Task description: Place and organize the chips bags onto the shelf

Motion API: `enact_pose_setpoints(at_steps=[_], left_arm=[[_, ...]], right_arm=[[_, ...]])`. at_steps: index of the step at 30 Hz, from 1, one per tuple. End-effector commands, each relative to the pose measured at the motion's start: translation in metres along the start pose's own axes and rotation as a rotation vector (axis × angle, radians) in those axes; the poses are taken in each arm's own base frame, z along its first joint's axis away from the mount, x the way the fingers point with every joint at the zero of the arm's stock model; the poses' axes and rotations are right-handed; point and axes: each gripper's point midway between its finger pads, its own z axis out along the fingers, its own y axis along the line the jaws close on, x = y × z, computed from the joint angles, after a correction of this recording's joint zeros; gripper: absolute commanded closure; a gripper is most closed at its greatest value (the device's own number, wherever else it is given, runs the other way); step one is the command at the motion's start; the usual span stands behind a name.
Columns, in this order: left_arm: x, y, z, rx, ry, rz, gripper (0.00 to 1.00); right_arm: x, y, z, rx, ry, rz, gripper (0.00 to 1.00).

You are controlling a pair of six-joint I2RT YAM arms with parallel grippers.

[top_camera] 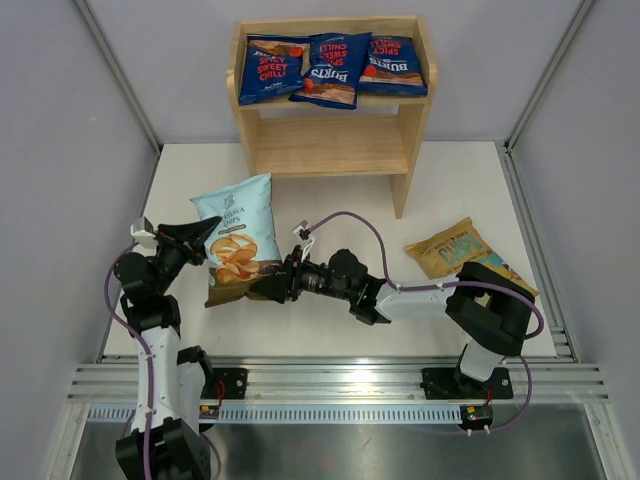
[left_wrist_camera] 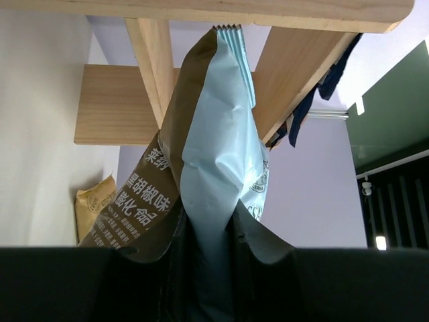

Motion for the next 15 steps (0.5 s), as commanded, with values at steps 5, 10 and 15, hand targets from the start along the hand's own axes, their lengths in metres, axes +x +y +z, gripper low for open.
enact_pose_setpoints(at_steps=[5,10,15], left_arm=[[0.014,-0.026,-0.001,0.028,0.054,0.313,0.58],[0.017,-0.053,-0.003,0.044,0.055,0.572,0.18],[0.006,-0.047,-0.005,-0.068,0.018,0.714,0.01]], right_arm=[[-0.046,0.028,-0.024,-0.102,-0.145,-0.035,0.73],[-0.054,0.028,-0.045,-0.122,-0.113,-0.006,0.82],[-0.068,0.018,-0.068,-0.119,-0.118,0.021,0.87]])
